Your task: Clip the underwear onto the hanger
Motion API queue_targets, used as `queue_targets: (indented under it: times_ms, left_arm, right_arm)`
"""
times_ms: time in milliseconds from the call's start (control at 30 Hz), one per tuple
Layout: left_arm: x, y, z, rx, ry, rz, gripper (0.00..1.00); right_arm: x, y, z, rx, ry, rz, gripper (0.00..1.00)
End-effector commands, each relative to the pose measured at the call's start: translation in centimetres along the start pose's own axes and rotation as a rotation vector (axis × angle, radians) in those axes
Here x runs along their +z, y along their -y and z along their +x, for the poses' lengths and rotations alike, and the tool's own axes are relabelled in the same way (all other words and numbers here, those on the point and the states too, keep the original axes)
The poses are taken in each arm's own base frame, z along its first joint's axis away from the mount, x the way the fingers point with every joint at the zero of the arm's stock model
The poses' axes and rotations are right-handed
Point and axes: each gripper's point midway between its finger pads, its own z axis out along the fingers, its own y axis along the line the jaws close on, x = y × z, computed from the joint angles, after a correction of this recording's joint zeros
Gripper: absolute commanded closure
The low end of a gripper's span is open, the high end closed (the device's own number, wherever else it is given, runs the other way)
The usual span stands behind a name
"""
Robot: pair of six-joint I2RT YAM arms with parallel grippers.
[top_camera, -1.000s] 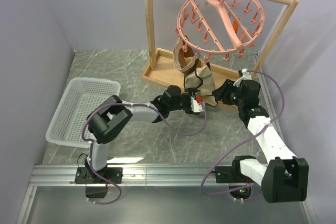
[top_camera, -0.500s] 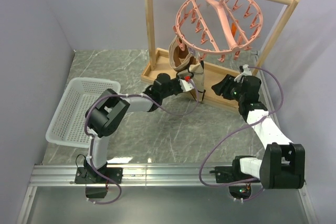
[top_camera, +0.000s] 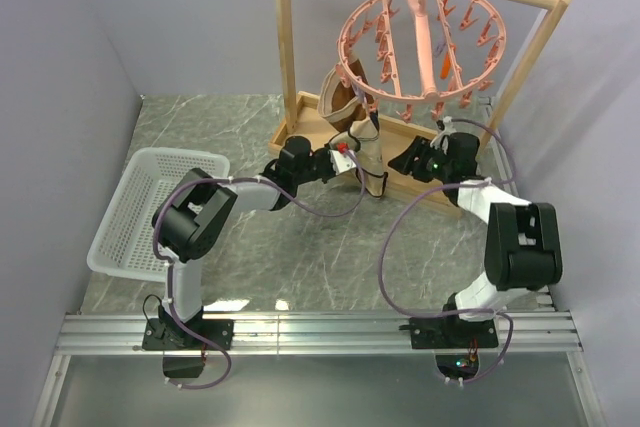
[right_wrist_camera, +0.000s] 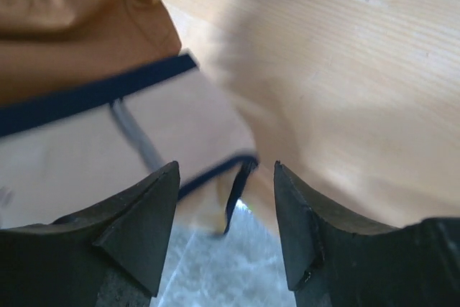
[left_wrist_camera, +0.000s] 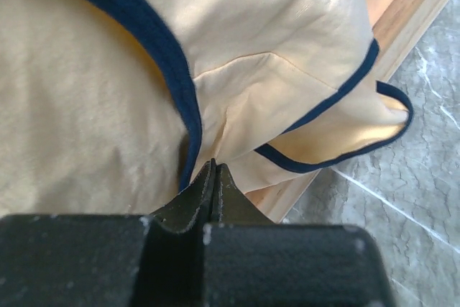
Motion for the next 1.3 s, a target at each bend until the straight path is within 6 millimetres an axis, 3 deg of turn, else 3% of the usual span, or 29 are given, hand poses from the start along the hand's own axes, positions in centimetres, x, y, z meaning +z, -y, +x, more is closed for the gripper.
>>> queue_targets:
  times_ms: [0,167,367,433,900,1000,1200,1267]
  left_arm:
    - [-0.5,-1.3,-3.0,0.025,0.073,0.011,1.00]
    - [-0.4,-1.6,-2.9,0.034,0.062,0.011,1.00]
    - [-0.1,-2.0,-3.0,0.035,0.065,0.002,1.00]
    - [0.0,-2.1,-2.9,0.037,0.064,0.000,1.00]
    - [0.0,-2.7,-3.0,0.032,0.068,-0.002,1.00]
    - [0.0,-2.9,-3.0,0.026,0.065,-0.007,1.00]
    - [-0.3,-3.2,-2.4,0.003,0.047,-0.013,1.00]
    - [-0.5,-3.2,-2.4,0.004,0.047,-0.016,1.00]
  right_arm:
    - [1.1,-1.3,-3.8,0.010,0.059,-0.065,0.38]
    - [2.9,-1.4,-3.7,0.126,-0.005,-0.101,0.38]
    - [4.0,-1.5,-2.1,0.265,-0.105,-0.117,0.35]
    - [4.6,-0.8,-0.6,0.317,-0.164,-0.083,0.34]
    - [7.5,-0.1,1.6,0.594,-0.261,-0.099,0.33]
    - [7.9,-1.9,2.2,0.629,-0.290,-0.176,0.37]
    - [6.4,-4.7,0.9,0.674,-0.265,-0.321,0.65]
    - [5.4,-5.9,0.2,0.675,-0.250,-0.369,0.79]
